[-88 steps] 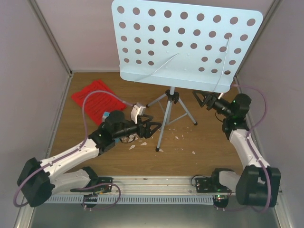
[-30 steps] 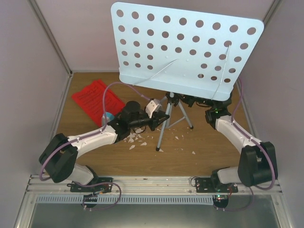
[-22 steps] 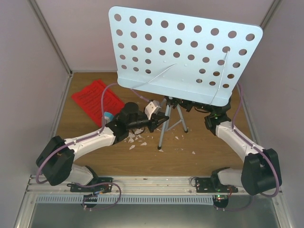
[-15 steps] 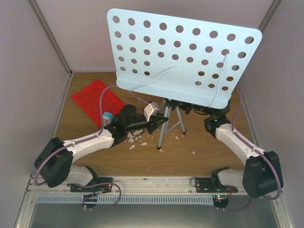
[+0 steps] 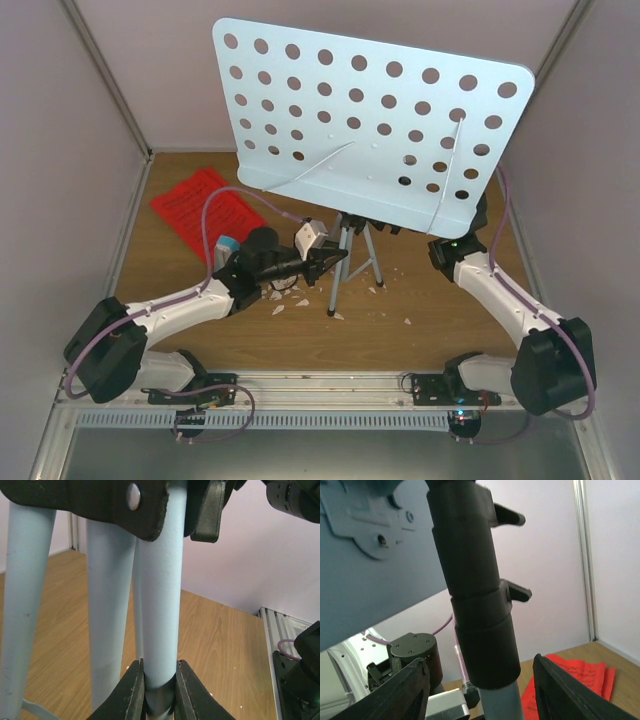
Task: Pack up the instrument practice props
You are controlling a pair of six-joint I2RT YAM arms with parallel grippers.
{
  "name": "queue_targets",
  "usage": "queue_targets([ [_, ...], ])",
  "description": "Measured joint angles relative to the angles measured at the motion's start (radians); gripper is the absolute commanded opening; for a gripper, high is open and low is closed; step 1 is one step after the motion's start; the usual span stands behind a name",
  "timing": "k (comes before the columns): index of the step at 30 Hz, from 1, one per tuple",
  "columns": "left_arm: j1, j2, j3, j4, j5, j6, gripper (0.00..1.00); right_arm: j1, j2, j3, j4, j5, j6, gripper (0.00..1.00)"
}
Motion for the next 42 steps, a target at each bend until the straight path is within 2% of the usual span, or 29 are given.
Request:
queue_targets([
  [5, 0.002, -0.005, 0.0, -0.008, 0.002, 0.007, 0.0, 0.001, 0.032, 0.054, -0.003, -0.031, -0.006, 0.58],
  [7, 0.002, -0.005, 0.0, -0.008, 0.003, 0.009, 0.0, 0.002, 0.051, 0.078, -0.01, -0.046, -0.013, 0.55],
  [9, 0.002, -0.005, 0.0, -0.008, 0.003, 0.009, 0.0, 0.002, 0.074, 0.101, -0.013, -0.057, -0.017, 0.45],
  [13, 0.002, -0.005, 0.0, -0.009, 0.002, 0.01, 0.0, 0.005, 0.103, 0.115, 0.01, -0.086, 0.0, 0.13],
  [15, 0.002, -0.007, 0.0, -0.012, 0.002, 0.011, 0.0, 0.006, 0.106, 0.115, 0.035, -0.089, -0.036, 0.02],
  [19, 0.002, -0.016, 0.013, -0.045, -0.001, 0.012, 0.0, 0.003, 0.101, 0.111, 0.034, -0.085, -0.046, 0.01],
  [24, -0.017, -0.041, 0.078, -0.178, 0.0, 0.021, 0.0, 0.016, 0.033, 0.073, -0.036, -0.02, -0.052, 0.01],
  [34, -0.061, -0.097, 0.246, -0.461, 0.036, -0.026, 0.0, 0.117, -0.12, 0.008, -0.138, 0.283, 0.021, 0.01],
  [42, -0.067, -0.125, 0.265, -0.606, 0.034, -0.14, 0.0, 0.138, -0.204, -0.135, -0.191, 0.558, 0.182, 0.01],
])
